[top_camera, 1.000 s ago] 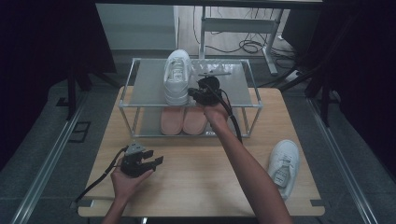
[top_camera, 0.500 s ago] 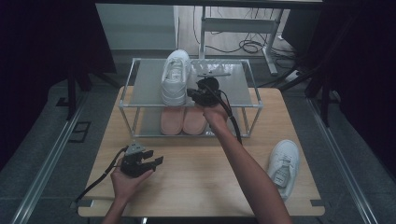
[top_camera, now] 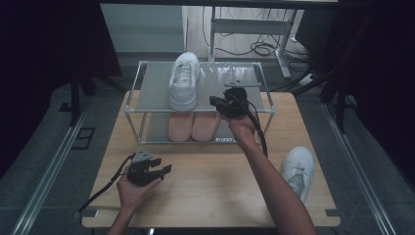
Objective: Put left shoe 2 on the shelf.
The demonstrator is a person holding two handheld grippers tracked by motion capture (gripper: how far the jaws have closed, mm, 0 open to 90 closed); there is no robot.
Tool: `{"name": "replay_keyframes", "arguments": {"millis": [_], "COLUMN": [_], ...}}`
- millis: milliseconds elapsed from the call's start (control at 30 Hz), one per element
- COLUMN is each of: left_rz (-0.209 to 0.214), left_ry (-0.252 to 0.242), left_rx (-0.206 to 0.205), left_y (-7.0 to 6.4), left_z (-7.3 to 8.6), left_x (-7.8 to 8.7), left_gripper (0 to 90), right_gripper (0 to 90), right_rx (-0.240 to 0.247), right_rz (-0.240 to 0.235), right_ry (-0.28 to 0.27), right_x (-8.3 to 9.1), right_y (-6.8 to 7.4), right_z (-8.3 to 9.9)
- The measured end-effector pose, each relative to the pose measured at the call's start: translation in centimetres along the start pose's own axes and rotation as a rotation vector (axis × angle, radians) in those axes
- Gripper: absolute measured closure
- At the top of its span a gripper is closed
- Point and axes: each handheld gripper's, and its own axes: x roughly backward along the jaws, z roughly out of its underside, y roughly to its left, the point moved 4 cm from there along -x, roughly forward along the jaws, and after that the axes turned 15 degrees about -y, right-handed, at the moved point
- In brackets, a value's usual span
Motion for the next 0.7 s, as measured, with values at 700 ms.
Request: {"name": "replay_keyframes", "arguments": {"millis": [700], "left_rz": [0.004], "left_ry": [0.011], "left_rx": [0.008], "left_y": [-0.2], "left_z": [0.2], "left_x": [-0.3], "left_gripper": [45.8], "right_gripper": [89.4], "right_rx": [0.023], "right_rz": [-0.008], "right_ry": [0.014], "right_x": [5.0], "right_y": [-1.8], "right_z": [2.6]}}
